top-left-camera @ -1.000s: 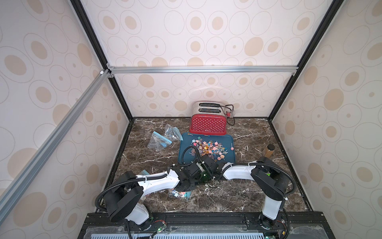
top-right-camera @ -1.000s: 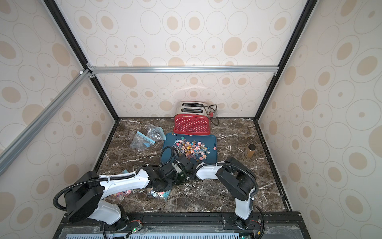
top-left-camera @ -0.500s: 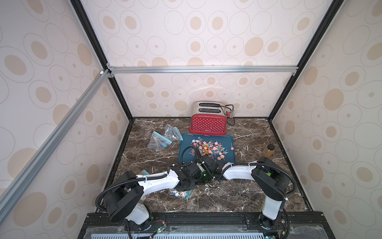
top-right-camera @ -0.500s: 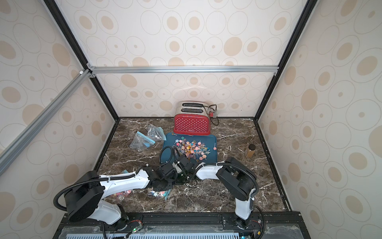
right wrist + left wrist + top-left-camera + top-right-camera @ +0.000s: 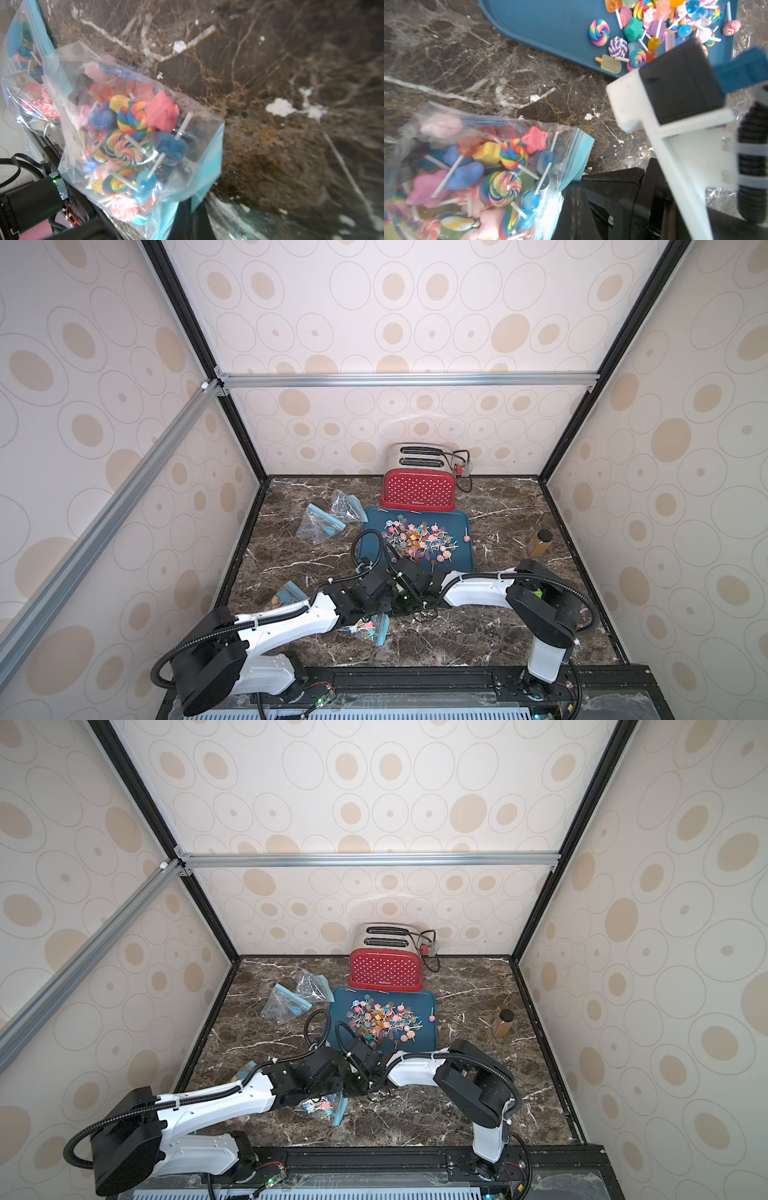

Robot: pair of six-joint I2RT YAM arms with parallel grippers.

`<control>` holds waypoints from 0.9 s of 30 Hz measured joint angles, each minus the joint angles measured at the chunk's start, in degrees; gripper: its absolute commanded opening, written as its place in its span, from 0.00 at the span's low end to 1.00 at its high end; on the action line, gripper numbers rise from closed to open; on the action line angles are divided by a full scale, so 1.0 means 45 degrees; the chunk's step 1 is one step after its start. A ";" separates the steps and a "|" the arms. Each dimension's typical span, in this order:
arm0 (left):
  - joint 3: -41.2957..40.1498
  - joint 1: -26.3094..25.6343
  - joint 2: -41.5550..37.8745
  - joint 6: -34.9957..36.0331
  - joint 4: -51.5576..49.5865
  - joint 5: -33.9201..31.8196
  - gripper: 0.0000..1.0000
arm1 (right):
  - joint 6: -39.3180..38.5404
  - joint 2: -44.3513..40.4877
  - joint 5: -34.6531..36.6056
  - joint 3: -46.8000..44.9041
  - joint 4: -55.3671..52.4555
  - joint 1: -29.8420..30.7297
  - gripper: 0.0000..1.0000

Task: Pour candies out of the ziploc bag
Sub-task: Open the ziploc bag at the center of the board.

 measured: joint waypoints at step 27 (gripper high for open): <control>-0.1039 0.0461 -0.2545 0.4702 -0.0457 0.2404 0.27 | -0.0631 -0.1880 -0.1064 -0.1268 0.2205 0.0039 0.00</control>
